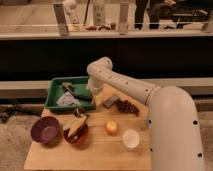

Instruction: Place brush in table surface

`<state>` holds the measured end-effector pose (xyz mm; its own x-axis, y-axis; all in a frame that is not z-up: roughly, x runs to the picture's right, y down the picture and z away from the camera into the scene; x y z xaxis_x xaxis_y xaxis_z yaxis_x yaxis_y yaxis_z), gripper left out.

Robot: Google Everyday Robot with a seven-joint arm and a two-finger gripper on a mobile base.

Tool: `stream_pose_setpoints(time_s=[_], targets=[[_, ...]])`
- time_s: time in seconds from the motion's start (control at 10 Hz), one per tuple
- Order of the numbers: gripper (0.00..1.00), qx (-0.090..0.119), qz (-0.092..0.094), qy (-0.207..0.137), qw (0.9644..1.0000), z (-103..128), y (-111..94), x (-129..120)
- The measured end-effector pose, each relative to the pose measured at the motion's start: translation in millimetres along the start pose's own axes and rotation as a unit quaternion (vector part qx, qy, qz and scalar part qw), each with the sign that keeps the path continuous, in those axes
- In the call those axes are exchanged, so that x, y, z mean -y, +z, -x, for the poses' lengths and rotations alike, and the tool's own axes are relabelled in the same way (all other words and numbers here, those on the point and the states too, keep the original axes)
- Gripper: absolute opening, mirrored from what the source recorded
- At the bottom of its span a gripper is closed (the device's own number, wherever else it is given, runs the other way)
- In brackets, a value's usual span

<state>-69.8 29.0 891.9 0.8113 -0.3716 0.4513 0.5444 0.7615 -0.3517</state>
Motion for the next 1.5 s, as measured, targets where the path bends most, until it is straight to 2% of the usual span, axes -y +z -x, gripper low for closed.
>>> stream_pose_setpoints(time_s=[0.8,1.5], targets=[[0.80,0.015,0.005,-0.014,0.9998,8,23,9],[0.80,0.021,0.013,-0.022,0.9995,11,35,16]])
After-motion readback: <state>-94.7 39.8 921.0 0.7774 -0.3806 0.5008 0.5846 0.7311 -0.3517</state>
